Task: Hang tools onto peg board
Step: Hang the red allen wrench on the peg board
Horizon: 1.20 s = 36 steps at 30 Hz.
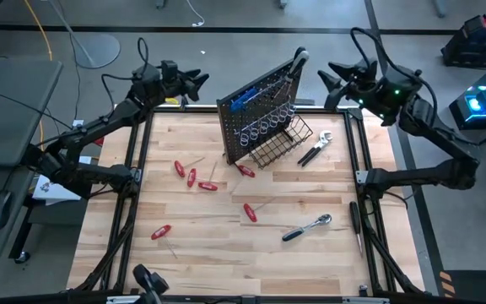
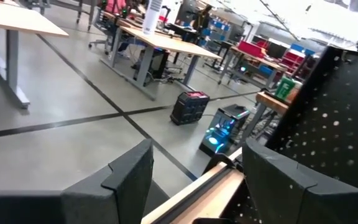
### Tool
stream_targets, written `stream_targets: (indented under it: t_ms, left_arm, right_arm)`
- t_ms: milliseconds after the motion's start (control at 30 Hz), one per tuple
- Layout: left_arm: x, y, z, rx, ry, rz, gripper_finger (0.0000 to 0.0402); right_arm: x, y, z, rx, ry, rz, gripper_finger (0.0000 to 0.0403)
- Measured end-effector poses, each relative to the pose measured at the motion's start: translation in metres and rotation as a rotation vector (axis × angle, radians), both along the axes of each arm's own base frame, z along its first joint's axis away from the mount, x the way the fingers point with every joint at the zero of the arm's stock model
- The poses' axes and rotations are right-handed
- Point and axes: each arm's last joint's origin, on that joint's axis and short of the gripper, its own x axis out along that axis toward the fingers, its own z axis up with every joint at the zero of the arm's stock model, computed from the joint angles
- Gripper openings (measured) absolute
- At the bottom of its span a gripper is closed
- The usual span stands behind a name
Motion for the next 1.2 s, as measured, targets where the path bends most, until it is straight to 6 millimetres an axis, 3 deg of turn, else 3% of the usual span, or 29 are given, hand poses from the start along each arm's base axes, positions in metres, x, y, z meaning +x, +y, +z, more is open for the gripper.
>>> stream_targets:
  t_ms: [367, 600, 767, 1067, 1200]
  left_arm:
    - [-0.004, 0.002, -0.007, -0.060, 0.046, -0.006, 0.0225]
    - [-0.003, -0.006, -0.027, -0.240, 0.169, -0.124, 0.0225]
    - [-0.001, -0.028, -0.053, -0.452, 0.392, -0.179, 0.0225]
    - [-0.004, -0.093, -0.098, -0.891, 0.971, -0.084, 0.0225]
    - [0.004, -0.107, -0.119, -0.955, 1.198, -0.107, 0.0225]
  right_arm:
    - [-0.002, 0.008, -0.014, 0.186, 0.046, 0.211, 0.0184]
    - [0.000, 0.016, -0.019, 0.255, 0.081, 0.292, 0.0184]
    - [-0.001, 0.021, -0.018, 0.235, 0.083, 0.279, 0.0184]
    - [0.000, 0.020, -0.016, 0.215, 0.059, 0.247, 0.0184]
    - [0.000, 0.020, -0.014, 0.207, 0.048, 0.247, 0.0184]
